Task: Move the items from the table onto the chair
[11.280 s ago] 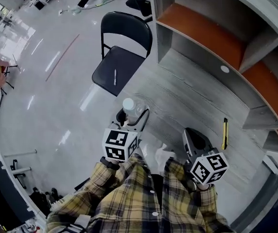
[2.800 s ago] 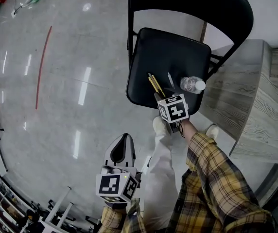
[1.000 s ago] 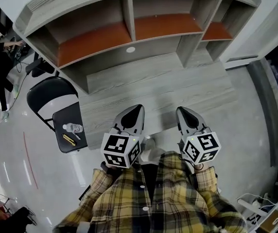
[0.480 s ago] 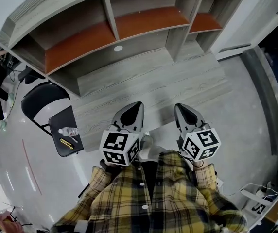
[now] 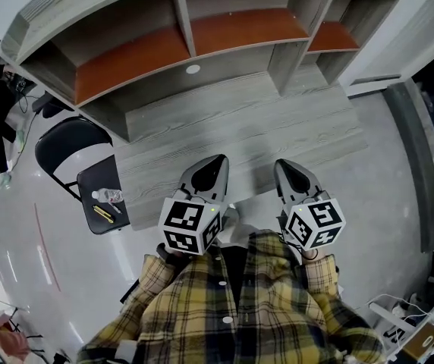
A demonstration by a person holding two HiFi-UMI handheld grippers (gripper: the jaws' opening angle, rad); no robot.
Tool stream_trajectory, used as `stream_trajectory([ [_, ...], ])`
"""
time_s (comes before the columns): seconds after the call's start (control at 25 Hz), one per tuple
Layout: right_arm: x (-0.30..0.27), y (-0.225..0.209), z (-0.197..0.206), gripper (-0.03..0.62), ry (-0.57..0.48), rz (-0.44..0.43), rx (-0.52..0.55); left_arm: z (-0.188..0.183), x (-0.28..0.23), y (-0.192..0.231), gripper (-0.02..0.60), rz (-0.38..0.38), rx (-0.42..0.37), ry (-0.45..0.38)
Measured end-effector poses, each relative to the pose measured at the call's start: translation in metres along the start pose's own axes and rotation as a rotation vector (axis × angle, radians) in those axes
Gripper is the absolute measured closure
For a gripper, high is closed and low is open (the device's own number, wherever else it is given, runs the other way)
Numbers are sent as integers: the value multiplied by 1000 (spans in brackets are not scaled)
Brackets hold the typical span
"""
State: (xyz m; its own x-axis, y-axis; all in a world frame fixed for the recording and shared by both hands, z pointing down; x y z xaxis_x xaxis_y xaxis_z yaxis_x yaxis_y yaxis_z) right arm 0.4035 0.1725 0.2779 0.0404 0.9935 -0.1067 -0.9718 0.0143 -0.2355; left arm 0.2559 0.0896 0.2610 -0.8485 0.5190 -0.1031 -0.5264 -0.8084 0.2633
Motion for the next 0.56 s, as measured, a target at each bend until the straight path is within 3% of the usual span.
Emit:
stream_trajectory([
  [0.56,-15,2,7,576,21,-44,-6,2,-2,12,577,-40,-3,6],
])
Point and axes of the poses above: the fingertips, and each gripper's own axes: x backward along the fingers, y to its left, z out of its underside, the point moved 5 cm from there along x, backward along the fingers, and after that the axes turned 14 degrees about -y, right-handed, at the moved point
